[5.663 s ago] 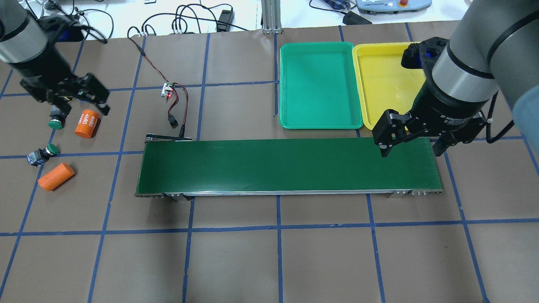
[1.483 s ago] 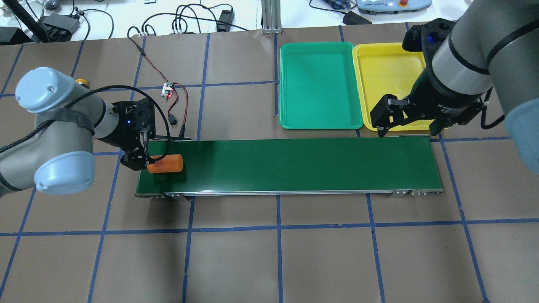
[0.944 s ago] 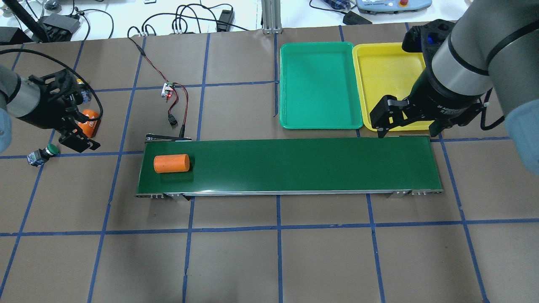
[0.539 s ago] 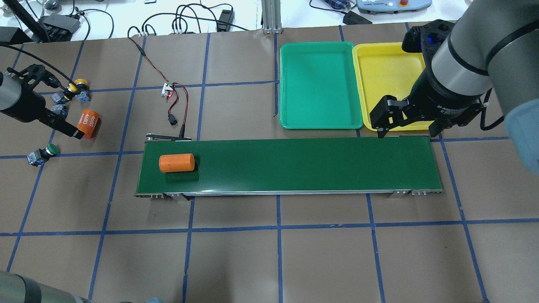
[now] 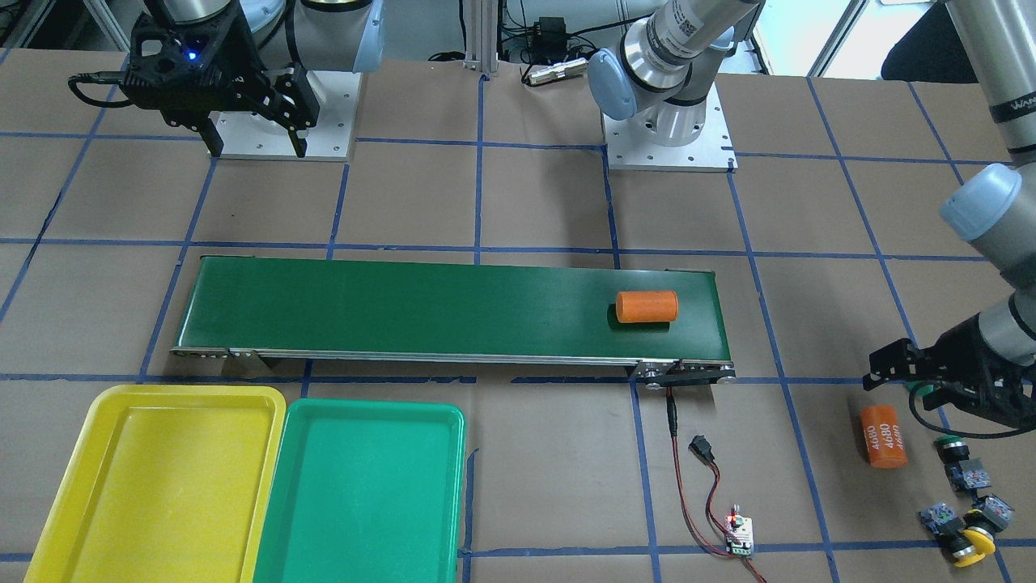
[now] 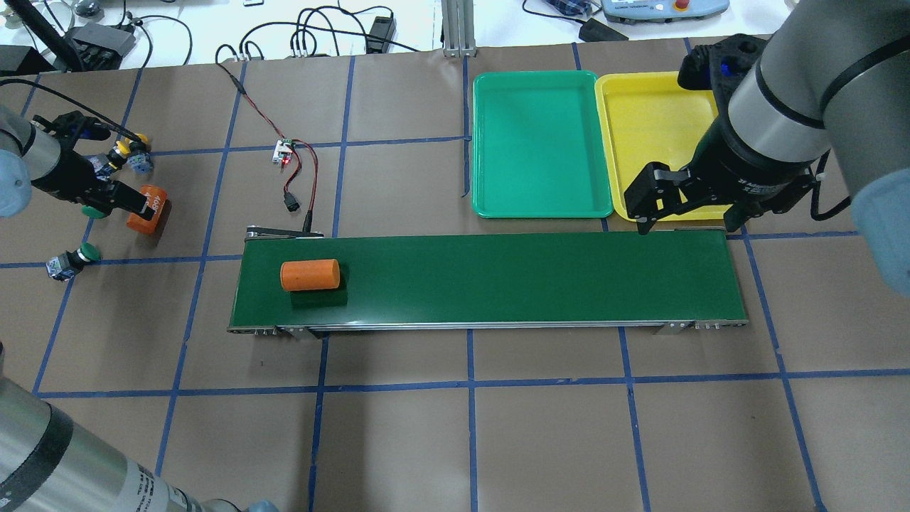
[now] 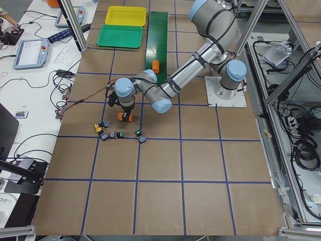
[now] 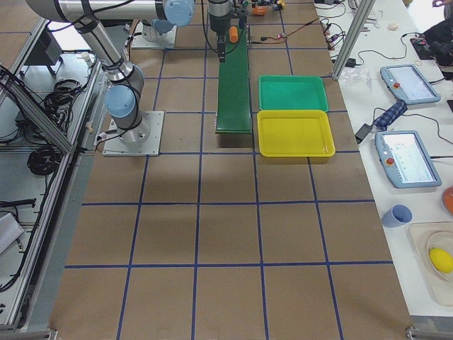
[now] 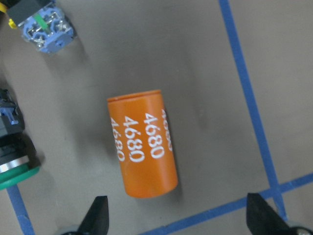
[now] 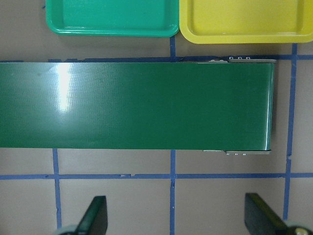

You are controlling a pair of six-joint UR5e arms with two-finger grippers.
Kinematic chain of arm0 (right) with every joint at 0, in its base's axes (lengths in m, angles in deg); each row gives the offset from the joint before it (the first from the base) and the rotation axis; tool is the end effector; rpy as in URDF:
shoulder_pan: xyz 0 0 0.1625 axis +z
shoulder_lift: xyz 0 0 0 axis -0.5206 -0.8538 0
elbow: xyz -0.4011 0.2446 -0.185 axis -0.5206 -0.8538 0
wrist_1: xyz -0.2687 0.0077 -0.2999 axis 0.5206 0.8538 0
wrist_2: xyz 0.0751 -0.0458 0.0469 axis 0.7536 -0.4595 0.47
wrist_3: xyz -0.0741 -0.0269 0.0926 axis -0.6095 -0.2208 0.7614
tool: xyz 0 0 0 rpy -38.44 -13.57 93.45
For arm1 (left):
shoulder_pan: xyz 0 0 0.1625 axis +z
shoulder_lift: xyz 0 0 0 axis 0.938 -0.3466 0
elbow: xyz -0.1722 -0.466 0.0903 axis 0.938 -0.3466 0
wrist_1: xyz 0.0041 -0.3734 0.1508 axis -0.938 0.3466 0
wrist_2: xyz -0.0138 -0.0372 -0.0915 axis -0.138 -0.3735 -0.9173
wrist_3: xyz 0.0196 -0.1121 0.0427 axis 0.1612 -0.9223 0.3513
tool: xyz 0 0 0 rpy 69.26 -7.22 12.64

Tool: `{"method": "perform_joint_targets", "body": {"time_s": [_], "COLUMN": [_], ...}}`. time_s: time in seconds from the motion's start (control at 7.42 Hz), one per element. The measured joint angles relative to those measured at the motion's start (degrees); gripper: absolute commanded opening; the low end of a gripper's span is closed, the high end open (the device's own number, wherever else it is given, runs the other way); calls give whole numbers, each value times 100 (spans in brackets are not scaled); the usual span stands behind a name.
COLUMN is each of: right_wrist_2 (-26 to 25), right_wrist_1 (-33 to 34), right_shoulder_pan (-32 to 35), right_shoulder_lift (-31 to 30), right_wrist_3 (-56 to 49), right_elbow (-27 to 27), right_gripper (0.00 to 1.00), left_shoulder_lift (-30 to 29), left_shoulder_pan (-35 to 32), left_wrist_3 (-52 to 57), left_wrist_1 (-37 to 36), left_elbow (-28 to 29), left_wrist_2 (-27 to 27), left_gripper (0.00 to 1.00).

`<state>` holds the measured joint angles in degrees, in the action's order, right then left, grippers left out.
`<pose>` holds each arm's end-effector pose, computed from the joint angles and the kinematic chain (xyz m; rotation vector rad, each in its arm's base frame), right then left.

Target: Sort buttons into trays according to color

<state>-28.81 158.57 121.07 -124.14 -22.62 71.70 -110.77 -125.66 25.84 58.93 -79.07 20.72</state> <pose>0.1347 -0.3761 0.5411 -0.0012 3.1132 -0.0811 0.2539 -0.6413 0.2625 -0.2866 -3.0030 0.0784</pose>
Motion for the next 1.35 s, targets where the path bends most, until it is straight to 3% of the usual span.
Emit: {"method": "perform_joint_targets", "body": {"time_s": [0.13,0.27,0.4,0.54,1.08,1.35], "right_wrist_2": [0,0,0,0,-3,-4], "right_wrist_1": [-2,-3,-2,-1,0,0], "right_shoulder_pan": [2,3,2,1,2,1], "right_shoulder_lift": [-1,1,4,6,7,8], "right_wrist_3": [-8,-14,-19,-21,-31,-31], "right_elbow": [3,6,8,7,6,4], "right_gripper": [100,100,100,100,100,100], "left_shoulder_lift": [-147,-267,-346,-385,57,747], "left_shoulder_pan": [-7,-10,-11,-10,-175,-374], "left_wrist_3": [-358,-492,-452,-372,107,1699], "left_wrist_1": [-70,-111,-165,-239,-70,657], "left_elbow": [35,79,115,158,127,-161], "left_wrist_2": [2,-1,-6,-7,-30,-102], "left_gripper": [100,69,16,0,0,0]}}
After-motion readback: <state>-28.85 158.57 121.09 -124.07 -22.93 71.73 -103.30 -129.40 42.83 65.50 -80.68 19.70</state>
